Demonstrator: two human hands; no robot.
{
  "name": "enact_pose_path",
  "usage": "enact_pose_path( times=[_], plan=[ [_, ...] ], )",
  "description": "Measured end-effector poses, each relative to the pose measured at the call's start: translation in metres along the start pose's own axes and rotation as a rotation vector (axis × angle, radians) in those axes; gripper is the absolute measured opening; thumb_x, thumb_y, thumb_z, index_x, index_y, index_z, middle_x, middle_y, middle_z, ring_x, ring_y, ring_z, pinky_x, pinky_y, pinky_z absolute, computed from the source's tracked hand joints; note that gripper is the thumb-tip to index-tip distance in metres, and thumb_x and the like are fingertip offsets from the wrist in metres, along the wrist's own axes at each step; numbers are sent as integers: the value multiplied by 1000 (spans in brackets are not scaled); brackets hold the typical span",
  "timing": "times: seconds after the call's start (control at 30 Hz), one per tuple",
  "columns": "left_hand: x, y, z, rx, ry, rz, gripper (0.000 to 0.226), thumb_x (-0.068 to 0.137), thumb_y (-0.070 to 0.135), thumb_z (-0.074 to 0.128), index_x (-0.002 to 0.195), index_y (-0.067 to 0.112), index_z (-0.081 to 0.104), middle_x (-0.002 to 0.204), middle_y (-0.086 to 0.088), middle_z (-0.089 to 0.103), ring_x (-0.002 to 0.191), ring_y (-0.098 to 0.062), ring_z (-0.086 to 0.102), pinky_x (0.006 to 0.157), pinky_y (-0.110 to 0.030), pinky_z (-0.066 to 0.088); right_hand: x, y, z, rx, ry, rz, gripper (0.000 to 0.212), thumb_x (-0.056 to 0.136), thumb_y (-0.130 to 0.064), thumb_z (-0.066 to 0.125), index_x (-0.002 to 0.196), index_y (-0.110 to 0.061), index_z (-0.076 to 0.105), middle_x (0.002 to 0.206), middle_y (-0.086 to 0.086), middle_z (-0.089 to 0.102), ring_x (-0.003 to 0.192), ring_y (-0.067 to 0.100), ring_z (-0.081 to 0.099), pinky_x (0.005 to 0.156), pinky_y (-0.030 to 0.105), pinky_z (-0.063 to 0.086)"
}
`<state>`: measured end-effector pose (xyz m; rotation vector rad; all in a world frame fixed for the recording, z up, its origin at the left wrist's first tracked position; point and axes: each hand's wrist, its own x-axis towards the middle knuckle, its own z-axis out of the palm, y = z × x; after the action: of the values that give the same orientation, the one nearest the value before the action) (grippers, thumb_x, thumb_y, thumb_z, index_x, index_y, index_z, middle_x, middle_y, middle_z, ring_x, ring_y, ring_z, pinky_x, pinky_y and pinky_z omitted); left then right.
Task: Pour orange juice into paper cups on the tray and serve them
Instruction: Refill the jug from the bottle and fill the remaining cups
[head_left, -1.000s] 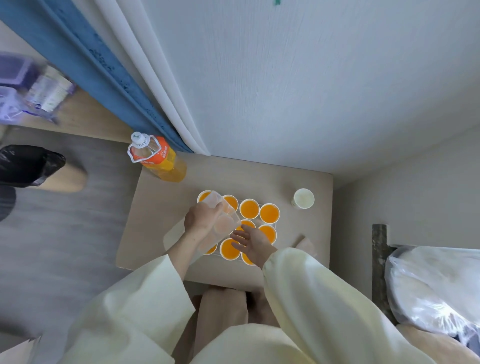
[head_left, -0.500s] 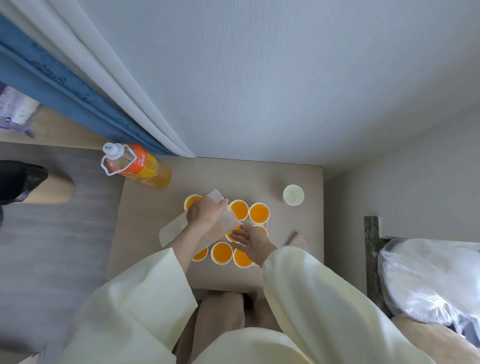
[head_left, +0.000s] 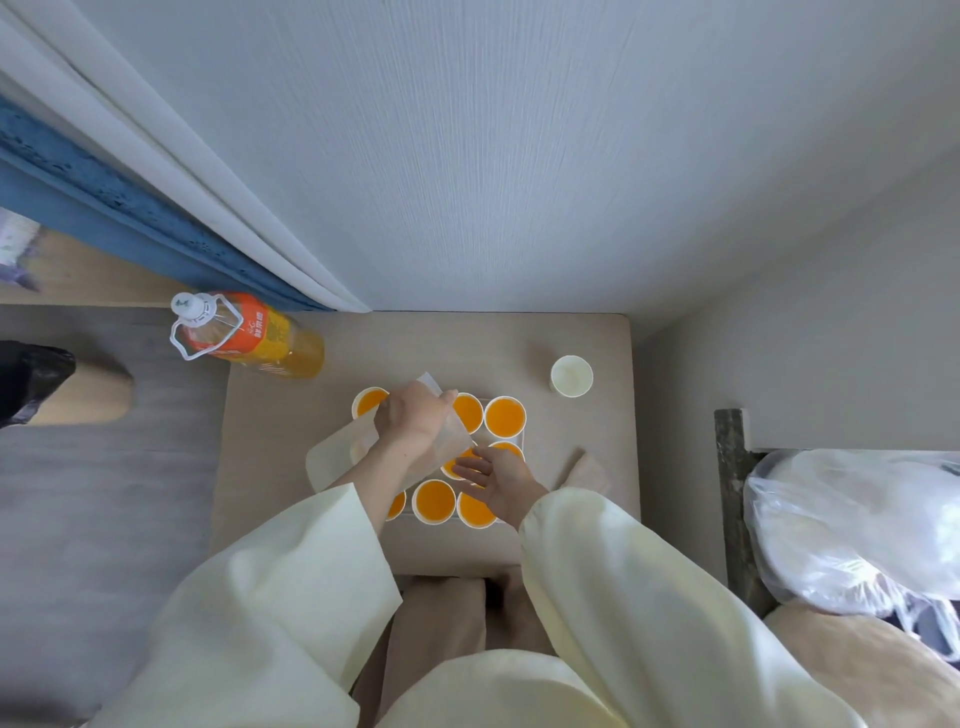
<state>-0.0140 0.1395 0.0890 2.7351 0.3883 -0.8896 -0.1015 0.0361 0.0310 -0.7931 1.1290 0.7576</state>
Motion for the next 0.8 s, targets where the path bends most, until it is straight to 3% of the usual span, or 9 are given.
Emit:
enact_pose_path(
  times=[0.37, 0.53, 0.67, 0.8],
  plan=[
    [-7, -3, -4, -18, 23, -31, 51, 93, 54, 49, 100, 7, 66, 99, -9, 68, 86, -24, 62, 60, -29, 42, 1, 2, 0, 14, -11, -9, 31, 101, -18, 48, 128, -5, 52, 122, 16, 63, 110, 28, 62, 98, 44, 51],
    [-14, -23, -3, -98, 21, -60, 42, 93, 51, 47, 83, 13, 61, 79, -3, 60, 75, -21, 58, 58, -28, 41, 2, 3, 3, -6, 8, 11, 33, 99, -17, 51, 130, -6, 49, 126, 16, 60, 112, 29, 61, 100, 45, 49],
    [-19, -46, -5, -117, -34, -100, 42, 93, 50, 45, 81, 12, 59, 83, -8, 61, 76, -25, 56, 62, -28, 39, 2, 3, 3, -52, 37, 46, 33, 98, -16, 54, 129, -6, 52, 125, 15, 61, 112, 31, 61, 100, 45, 49],
    [-25, -65, -4, -291, -57, -163, 39, 89, 46, 53, 72, 12, 57, 75, -6, 60, 74, -26, 58, 59, -30, 39, 0, 3, 2, -96, 40, 61, 27, 96, -14, 55, 121, -3, 58, 113, 15, 65, 105, 30, 64, 98, 45, 51]
  ],
)
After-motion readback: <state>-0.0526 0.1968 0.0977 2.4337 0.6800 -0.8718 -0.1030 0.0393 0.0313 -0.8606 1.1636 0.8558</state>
